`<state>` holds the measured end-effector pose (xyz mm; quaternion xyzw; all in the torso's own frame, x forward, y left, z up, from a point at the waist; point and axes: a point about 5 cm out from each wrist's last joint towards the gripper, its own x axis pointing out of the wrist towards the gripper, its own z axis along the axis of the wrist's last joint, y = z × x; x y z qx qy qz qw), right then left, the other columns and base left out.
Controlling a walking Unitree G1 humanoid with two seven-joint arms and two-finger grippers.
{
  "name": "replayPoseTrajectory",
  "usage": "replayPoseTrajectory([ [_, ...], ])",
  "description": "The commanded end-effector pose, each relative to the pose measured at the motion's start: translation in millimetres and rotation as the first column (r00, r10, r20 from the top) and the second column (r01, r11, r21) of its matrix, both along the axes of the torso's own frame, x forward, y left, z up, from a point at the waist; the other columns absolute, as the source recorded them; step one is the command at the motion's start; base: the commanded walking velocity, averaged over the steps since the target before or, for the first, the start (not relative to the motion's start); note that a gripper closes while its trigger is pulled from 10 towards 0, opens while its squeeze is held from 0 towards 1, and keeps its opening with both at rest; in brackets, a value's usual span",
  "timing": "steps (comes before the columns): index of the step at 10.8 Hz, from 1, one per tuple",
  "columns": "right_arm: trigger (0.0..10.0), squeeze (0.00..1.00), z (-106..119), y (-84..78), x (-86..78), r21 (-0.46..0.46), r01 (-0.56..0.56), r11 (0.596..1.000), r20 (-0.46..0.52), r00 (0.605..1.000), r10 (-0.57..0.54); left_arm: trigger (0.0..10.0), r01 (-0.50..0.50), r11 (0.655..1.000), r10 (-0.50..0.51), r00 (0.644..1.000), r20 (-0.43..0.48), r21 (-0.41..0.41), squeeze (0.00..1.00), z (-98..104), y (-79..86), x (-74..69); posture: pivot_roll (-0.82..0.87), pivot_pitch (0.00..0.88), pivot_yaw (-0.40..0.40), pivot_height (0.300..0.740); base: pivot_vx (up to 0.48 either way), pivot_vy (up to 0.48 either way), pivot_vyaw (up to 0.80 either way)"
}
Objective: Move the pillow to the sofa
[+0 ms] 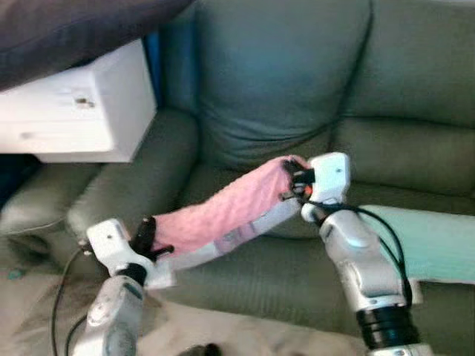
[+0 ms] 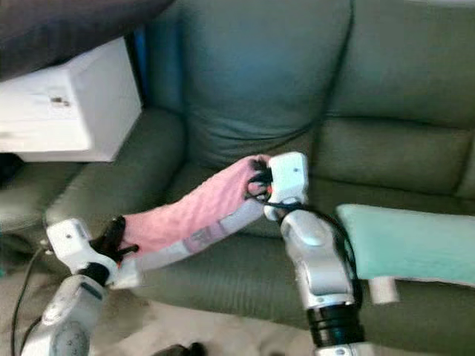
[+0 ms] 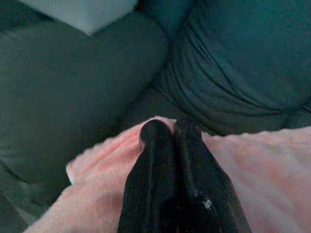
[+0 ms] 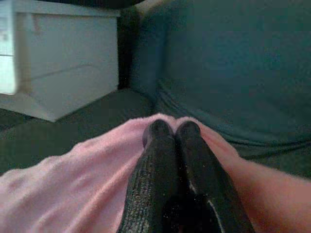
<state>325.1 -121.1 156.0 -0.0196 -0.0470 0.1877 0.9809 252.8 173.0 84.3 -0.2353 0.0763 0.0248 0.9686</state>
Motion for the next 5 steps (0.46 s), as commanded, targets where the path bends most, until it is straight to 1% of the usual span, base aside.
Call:
replayPoseTrajectory([
  [1, 10.0, 0.00, 6.3, -5.4, -0.2, -0.003, 0.017, 1.000, 0.029, 0.999, -0.017, 10.0, 0.016, 1.000, -0.016, 1.000, -0.007, -0.004, 0.00, -0.5, -3.7, -1.7, -0.22, 0.128, 0.050, 0.740, 0.000, 0.480, 0.00],
  [2, 10.0, 0.00, 6.2, -5.4, -0.4, -0.002, 0.020, 1.000, 0.029, 0.999, -0.020, 10.0, 0.023, 1.000, -0.023, 1.000, -0.005, 0.001, 0.00, -0.8, -4.2, -1.6, -0.22, 0.128, 0.052, 0.740, 0.000, 0.480, 0.00],
  [4, 10.0, 0.00, 5.2, -4.7, -0.8, 0.000, 0.025, 1.000, 0.028, 0.999, -0.025, 10.0, 0.046, 0.999, -0.046, 0.999, 0.018, 0.022, 0.00, 3.1, -5.6, -1.6, -0.21, 0.129, 0.058, 0.740, 0.000, 0.000, 0.00],
  [5, 10.0, 0.00, 5.0, -4.7, -0.9, 0.001, 0.026, 1.000, 0.027, 0.999, -0.026, 10.0, 0.072, 0.996, -0.074, 0.997, 0.021, 0.050, 0.00, 4.4, -9.4, -1.5, -0.21, 0.129, 0.058, 0.740, 0.000, 0.000, 0.00],
])
